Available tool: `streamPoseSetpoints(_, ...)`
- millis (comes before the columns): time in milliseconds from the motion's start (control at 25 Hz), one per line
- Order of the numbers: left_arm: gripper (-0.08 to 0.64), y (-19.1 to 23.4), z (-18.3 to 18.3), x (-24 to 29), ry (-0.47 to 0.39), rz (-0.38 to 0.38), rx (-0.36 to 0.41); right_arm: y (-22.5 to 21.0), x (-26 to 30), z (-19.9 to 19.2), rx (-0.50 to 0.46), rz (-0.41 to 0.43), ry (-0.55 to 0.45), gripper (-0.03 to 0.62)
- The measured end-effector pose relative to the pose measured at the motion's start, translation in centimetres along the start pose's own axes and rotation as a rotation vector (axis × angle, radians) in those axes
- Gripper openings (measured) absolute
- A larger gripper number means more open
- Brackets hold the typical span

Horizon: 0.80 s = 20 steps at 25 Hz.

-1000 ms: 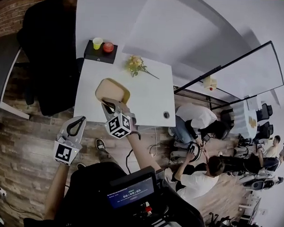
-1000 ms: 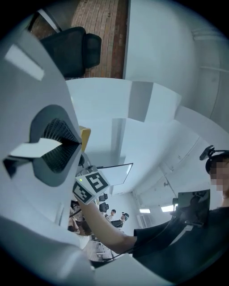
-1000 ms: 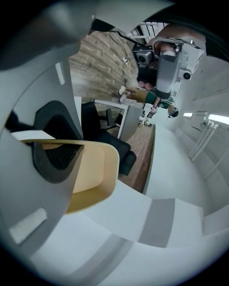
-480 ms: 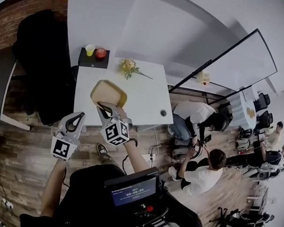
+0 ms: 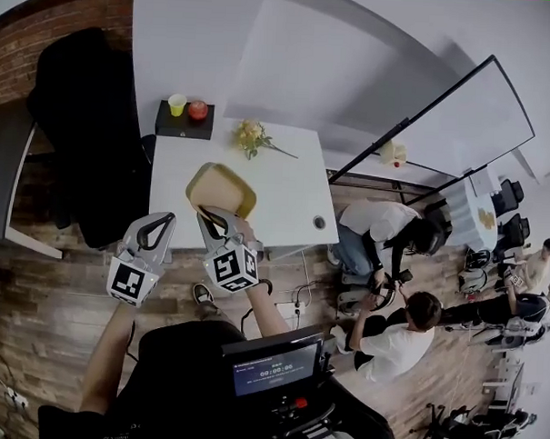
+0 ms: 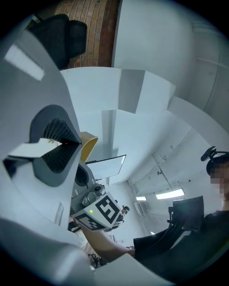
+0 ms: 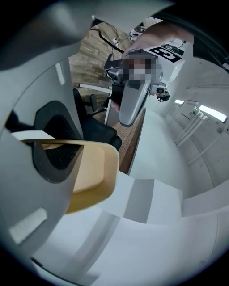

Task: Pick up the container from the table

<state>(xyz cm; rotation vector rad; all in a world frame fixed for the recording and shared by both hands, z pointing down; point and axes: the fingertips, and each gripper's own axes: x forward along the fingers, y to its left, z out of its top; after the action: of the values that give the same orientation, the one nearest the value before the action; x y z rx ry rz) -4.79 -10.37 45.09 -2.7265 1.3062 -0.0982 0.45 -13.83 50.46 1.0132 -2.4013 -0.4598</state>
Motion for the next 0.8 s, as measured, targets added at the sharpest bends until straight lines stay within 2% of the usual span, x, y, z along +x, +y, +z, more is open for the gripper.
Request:
streamPoseSetpoints(280, 0.002, 1.3, -0.2, -0.2, -0.059, 0.022, 0.021, 0.6, 0.0, 0.6, 0.009, 0.004, -0.008, 0.018)
streamPoseSetpoints(800, 0.002, 1.0, -0.9, -0.3, -0.047, 0.035, -0.01, 0.8, -0.8, 1.4, 0.003, 0.016, -0.028, 0.018)
